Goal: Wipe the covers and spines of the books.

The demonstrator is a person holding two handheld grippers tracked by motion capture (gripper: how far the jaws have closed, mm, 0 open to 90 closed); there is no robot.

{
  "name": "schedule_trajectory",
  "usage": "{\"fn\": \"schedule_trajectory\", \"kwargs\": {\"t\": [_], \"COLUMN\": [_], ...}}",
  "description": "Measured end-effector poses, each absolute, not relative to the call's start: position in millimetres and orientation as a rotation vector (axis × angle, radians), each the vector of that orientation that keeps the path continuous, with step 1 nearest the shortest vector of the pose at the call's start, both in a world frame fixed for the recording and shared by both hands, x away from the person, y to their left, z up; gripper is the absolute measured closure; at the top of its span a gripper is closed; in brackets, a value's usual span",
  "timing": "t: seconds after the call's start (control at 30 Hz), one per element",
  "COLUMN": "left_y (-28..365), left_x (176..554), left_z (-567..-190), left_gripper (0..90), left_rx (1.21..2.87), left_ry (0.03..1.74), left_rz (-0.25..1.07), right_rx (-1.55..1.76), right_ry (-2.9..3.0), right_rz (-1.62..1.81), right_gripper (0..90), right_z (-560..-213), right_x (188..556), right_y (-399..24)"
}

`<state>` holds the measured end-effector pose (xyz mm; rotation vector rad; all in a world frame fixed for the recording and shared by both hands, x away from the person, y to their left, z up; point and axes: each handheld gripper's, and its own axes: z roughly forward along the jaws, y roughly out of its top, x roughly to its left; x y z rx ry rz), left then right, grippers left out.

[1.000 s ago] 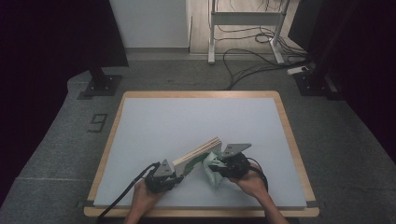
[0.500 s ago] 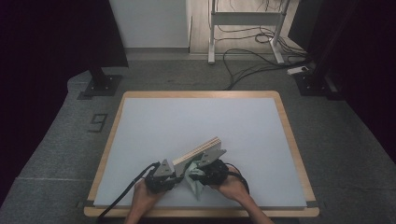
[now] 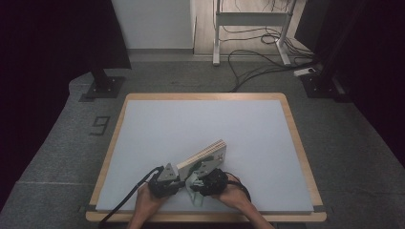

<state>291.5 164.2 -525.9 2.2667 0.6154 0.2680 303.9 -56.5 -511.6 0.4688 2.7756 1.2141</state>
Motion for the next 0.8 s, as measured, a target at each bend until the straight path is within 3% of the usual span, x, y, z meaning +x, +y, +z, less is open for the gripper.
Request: {"fn": "schedule_trajectory", "kwargs": {"t": [0.03,0.07,0.13,0.23,0.53,0.8], "left_y": [164.2,164.2,163.9,163.7,163.8,164.0], "left_x": [291.5,291.3,290.8,290.6,290.9,291.3], "left_z": [-525.9,-525.8,-525.9,-525.9,-525.9,-525.9], "left_gripper": [72.6,72.4,70.9,69.0,69.8,69.3], "left_rx": [2.267,2.271,2.267,2.266,2.266,2.265], "left_ry": [0.615,0.611,0.620,0.625,0.624,0.627], "left_rz": [0.268,0.275,0.283,0.291,0.283,0.282], "right_rx": [0.469,0.458,0.455,0.477,0.586,0.780], "right_ry": [2.776,2.778,2.787,2.771,2.644,2.484], "right_rz": [1.214,1.209,1.224,1.245,1.260,1.238], "right_gripper": [55.8,45.6,39.4,34.5,31.2,25.0], "right_z": [-511.6,-508.1,-502.9,-493.1,-464.7,-465.7], "right_x": [303.9,303.0,302.5,301.8,304.9,332.3], "right_y": [-56.5,-57.7,-61.1,-70.6,-117.4,-155.5]}}
